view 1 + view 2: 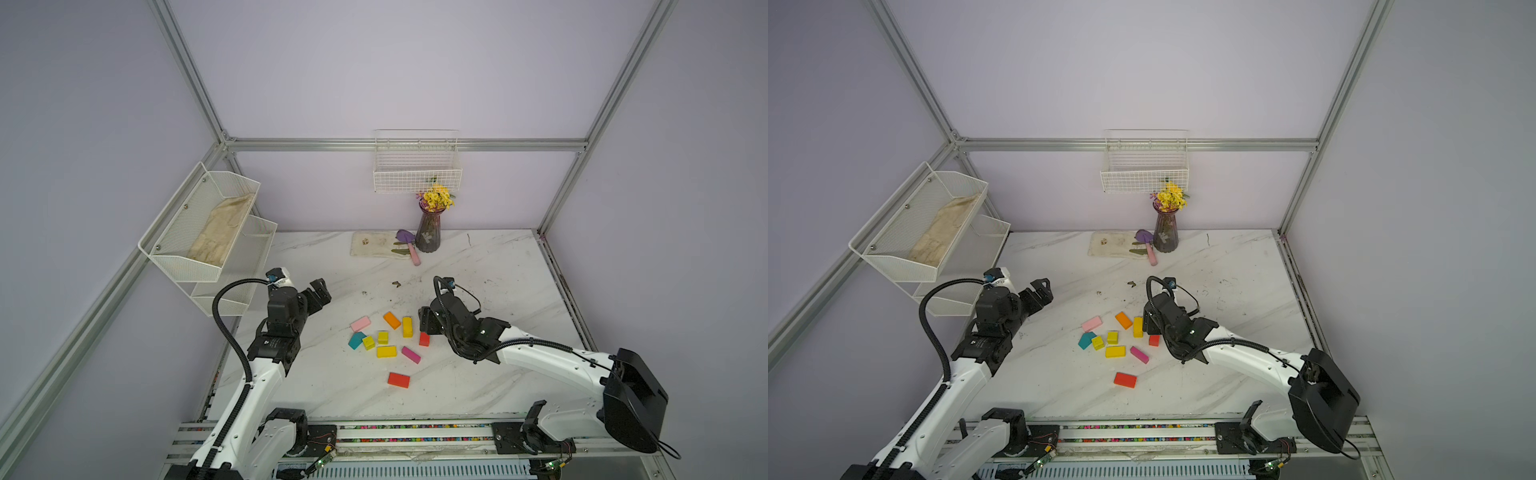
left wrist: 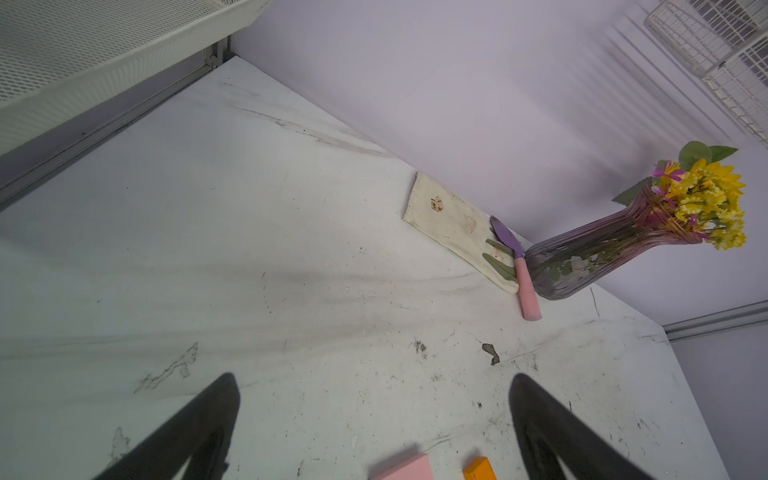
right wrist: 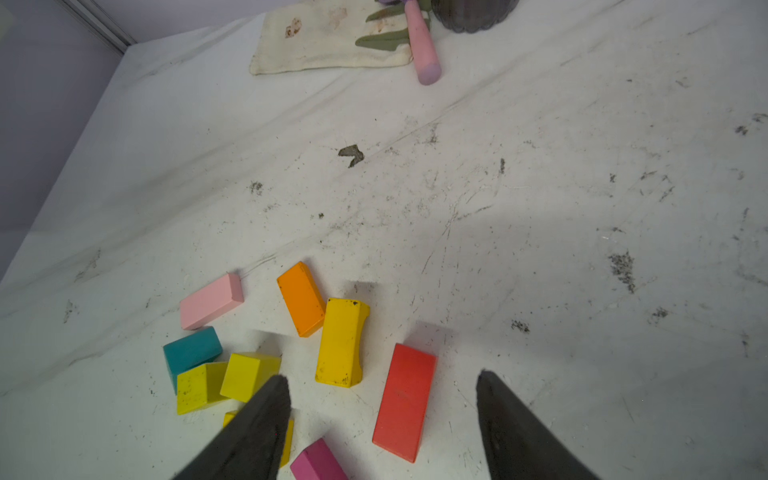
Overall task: Build the wood block tower
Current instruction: 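Reach the right gripper down to the red block and grasp it, then carry the red block farther from the robot and set it upright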
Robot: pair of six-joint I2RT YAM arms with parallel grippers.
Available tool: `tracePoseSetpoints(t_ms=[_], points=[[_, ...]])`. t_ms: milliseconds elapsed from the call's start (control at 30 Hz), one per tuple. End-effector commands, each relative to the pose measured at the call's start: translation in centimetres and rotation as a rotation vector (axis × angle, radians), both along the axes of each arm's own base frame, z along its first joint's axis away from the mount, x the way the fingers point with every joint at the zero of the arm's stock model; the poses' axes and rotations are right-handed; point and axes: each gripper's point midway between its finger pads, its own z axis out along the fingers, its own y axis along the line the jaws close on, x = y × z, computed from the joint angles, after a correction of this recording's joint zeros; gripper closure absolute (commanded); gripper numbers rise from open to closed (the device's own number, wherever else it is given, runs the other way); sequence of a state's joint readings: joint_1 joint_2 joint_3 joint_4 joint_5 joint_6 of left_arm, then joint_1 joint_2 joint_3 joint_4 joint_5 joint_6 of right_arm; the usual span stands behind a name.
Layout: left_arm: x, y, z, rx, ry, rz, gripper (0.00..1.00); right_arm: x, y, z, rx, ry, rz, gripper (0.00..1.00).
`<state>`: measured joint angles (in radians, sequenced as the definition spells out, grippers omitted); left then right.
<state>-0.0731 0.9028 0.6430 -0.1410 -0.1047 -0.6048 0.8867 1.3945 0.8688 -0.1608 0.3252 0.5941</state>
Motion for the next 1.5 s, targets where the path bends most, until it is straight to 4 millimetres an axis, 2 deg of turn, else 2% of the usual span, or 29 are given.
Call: tracePoseSetpoints(t_ms=[0, 200, 433, 800, 1200, 1467], points=[[-0.1, -0.3, -0.3, 0.014, -0.026, -0.029, 0.0, -0.1, 0.0, -2.4, -0.054, 0.057, -0.017, 0.28], [-0.2, -0.2, -0.2, 0.016, -0.028, -0.025, 0.0, -0.2, 0.9, -5.2, -0.133, 0.102, -0.02, 0.34], [-0.2, -0.2, -0.3, 0.015, -0.025, -0.024, 0.0, -0.5, 0.9, -6.8, -0.165, 0.121, -0.025, 0.41], [-0.2, -0.2, -0.3, 0.013, -0.023, -0.026, 0.0, -0.8, 1.0, -9.6, -0.211, 0.162, -0.034, 0.47], [0.0, -0.3, -0.3, 0.011, -0.019, -0.032, 0.0, -0.5, 1.1, -10.3, -0.22, 0.171, -0.053, 0.6], [0.0, -0.5, -0.3, 0.007, -0.018, -0.037, 0.0, -0.2, 1.8, -9.8, -0.205, 0.167, -0.027, 0.74]])
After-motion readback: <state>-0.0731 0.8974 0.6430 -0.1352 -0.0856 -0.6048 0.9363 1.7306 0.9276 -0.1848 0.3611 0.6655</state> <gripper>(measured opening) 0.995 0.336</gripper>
